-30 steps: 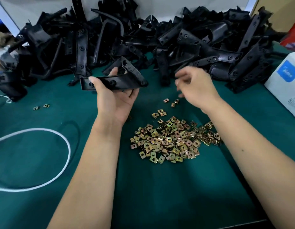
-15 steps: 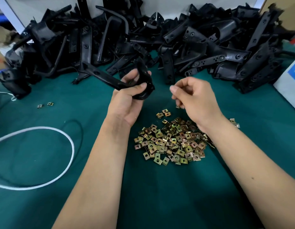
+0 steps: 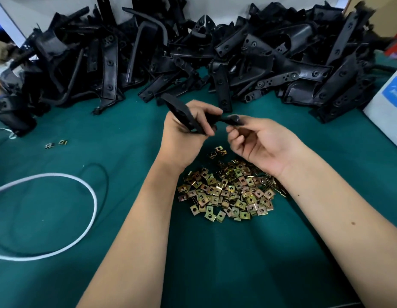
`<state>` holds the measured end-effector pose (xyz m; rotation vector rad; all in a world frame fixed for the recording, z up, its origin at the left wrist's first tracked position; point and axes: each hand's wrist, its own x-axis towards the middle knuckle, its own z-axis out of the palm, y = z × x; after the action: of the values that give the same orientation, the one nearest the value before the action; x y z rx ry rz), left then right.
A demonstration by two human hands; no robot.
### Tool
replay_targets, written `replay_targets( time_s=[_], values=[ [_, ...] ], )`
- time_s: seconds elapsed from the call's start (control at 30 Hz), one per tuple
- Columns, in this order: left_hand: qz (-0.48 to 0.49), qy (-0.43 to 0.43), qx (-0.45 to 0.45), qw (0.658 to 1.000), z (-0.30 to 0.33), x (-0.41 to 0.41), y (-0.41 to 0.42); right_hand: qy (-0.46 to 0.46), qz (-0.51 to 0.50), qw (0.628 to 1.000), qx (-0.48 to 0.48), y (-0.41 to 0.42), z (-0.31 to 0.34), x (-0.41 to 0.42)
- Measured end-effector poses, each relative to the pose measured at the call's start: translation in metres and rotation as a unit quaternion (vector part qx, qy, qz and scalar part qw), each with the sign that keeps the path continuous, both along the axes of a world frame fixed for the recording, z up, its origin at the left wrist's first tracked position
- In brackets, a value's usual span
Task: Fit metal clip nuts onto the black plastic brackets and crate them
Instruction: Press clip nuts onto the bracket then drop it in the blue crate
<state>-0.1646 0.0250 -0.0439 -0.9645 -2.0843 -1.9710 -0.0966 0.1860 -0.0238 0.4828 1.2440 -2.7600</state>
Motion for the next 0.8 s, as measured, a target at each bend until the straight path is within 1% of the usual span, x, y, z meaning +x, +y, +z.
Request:
replay_targets(
  time_s=[0.1, 0.13, 0.17, 0.2, 0.23, 0.27, 0.3, 0.33, 0.37, 0.4, 0.43, 0.47, 0.5, 0.53, 0.6, 0.67, 0.8],
  values=[
    [0.018, 0.066, -0.051, 0.996, 0.003, -0.002, -0.001, -0.006, 0.001, 1.000, -0.015, 0.004, 0.001, 0.001],
    [0.032, 0.076, -0.059, 0.995, 0.004, -0.002, -0.001, -0.003, 0.000, 1.000, -0.025, 0.004, 0.002, 0.000],
    [0.047, 0.062, -0.059, 0.995, 0.004, -0.002, 0.001, 0.005, -0.005, 0.999, -0.032, 0.004, 0.003, 0.000],
    [0.059, 0.015, -0.038, 0.997, 0.003, -0.002, 0.003, 0.019, -0.019, 0.999, -0.034, 0.003, 0.003, -0.001],
    [0.055, -0.069, 0.015, 0.996, 0.003, -0.002, 0.004, 0.039, -0.042, 0.998, -0.033, 0.002, 0.003, -0.001],
    [0.028, -0.162, 0.083, 0.983, 0.004, 0.000, 0.004, 0.061, -0.071, 0.995, -0.031, 0.000, 0.003, -0.002],
    [-0.020, -0.243, 0.152, 0.958, 0.006, 0.001, 0.004, 0.083, -0.099, 0.991, -0.023, -0.002, 0.002, -0.003],
    [-0.085, -0.317, 0.212, 0.920, 0.007, 0.003, 0.004, 0.105, -0.122, 0.987, -0.001, -0.004, 0.001, -0.003],
    [-0.143, -0.385, 0.268, 0.872, 0.009, 0.006, 0.005, 0.126, -0.137, 0.982, 0.042, -0.005, -0.001, -0.003],
    [-0.177, -0.442, 0.312, 0.822, 0.011, 0.010, 0.007, 0.142, -0.141, 0.974, 0.102, -0.007, -0.003, -0.003],
    [-0.183, -0.477, 0.336, 0.791, 0.012, 0.014, 0.011, 0.154, -0.137, 0.965, 0.165, -0.010, -0.005, -0.003],
    [-0.167, -0.490, 0.338, 0.786, 0.011, 0.018, 0.017, 0.161, -0.127, 0.953, 0.225, -0.012, -0.007, -0.002],
    [-0.150, -0.491, 0.330, 0.793, 0.011, 0.021, 0.023, 0.165, -0.113, 0.941, 0.274, -0.015, -0.009, -0.002],
    [-0.130, -0.491, 0.323, 0.798, 0.010, 0.022, 0.027, 0.170, -0.098, 0.930, 0.312, -0.018, -0.010, -0.002],
    [-0.099, -0.497, 0.325, 0.798, 0.007, 0.020, 0.027, 0.178, -0.080, 0.912, 0.360, -0.024, -0.013, -0.002],
    [-0.091, -0.497, 0.339, 0.793, 0.003, 0.013, 0.023, 0.179, -0.088, 0.909, 0.366, -0.027, -0.015, -0.001],
    [-0.091, -0.505, 0.341, 0.788, 0.002, 0.013, 0.022, 0.165, -0.096, 0.930, 0.315, -0.028, -0.018, 0.000]
  ],
)
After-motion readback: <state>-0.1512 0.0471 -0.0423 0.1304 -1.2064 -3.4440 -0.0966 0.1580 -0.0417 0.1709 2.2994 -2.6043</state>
